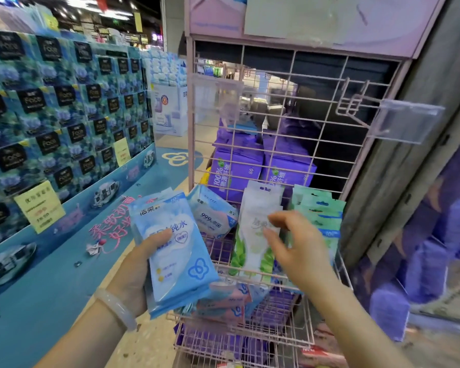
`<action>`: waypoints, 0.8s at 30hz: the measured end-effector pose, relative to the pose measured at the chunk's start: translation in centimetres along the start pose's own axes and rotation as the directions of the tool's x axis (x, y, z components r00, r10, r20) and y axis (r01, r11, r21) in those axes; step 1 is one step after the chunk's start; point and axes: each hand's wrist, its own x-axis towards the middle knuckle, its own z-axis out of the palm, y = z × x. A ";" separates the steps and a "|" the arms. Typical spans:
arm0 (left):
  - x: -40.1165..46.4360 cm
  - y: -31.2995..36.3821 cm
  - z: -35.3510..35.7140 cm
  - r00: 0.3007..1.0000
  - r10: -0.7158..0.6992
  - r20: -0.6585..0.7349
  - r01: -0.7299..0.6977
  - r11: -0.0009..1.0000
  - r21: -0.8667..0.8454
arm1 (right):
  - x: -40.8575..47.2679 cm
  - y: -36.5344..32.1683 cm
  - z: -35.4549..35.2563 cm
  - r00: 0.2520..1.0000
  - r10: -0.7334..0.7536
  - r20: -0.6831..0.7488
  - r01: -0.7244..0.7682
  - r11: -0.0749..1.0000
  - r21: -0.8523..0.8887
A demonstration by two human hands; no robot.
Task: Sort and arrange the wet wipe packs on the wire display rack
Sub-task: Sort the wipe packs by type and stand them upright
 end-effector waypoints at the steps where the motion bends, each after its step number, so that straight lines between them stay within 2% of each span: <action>1: -0.1 0.1 -0.2 1.000 0.005 -0.002 -0.005 1.000 0.002 | 1.1 -1.0 1.5 0.986 0.003 0.167 -0.008 1.000 0.030; 3: -0.3 0.1 -0.5 1.000 0.018 -0.003 -0.018 1.000 0.002 | 3.3 -2.0 4.8 0.926 0.051 0.375 -0.054 0.999 -0.003; 7: -1.0 0.4 -1.5 0.998 0.055 -0.027 -0.056 0.998 -0.029 | 7.1 -2.4 10.0 0.872 0.117 0.475 -0.054 0.988 -0.143; 9: -1.3 0.6 -2.0 0.997 0.075 -0.037 -0.076 0.997 -0.031 | 7.7 -2.3 12.0 0.864 0.149 0.481 -0.016 0.963 -0.269; 12: -1.5 0.9 -2.9 0.996 0.087 -0.029 -0.088 0.995 -0.041 | 8.1 -2.1 13.6 0.908 0.200 0.368 -0.022 0.900 -0.434; 14: -1.6 1.0 -3.4 0.996 0.081 -0.023 -0.083 0.995 -0.056 | 8.5 -1.9 14.2 0.916 0.227 0.332 -0.048 0.882 -0.469; 16: -1.6 1.0 -3.6 0.996 0.087 -0.031 -0.089 0.995 -0.053 | 8.5 -2.0 14.5 0.901 0.245 0.359 -0.069 0.897 -0.437; 19: -1.4 1.2 -3.7 0.995 0.093 -0.033 -0.095 0.994 -0.050 | 8.2 -2.5 14.0 0.918 0.204 0.340 -0.115 0.958 -0.265; 21: -1.1 1.4 -3.7 0.996 0.085 -0.018 -0.086 0.995 -0.046 | 8.5 -3.3 12.4 0.949 0.233 0.213 -0.255 0.964 0.081; 22: -0.9 1.6 -3.8 0.997 0.082 -0.008 -0.083 0.996 -0.044 | 8.9 -3.8 11.1 0.952 0.267 0.146 -0.300 0.907 0.295; 24: -0.3 2.0 -3.7 0.997 0.083 0.012 -0.082 0.996 -0.044 | 9.7 -4.3 7.7 0.949 0.310 0.055 -0.279 0.747 0.604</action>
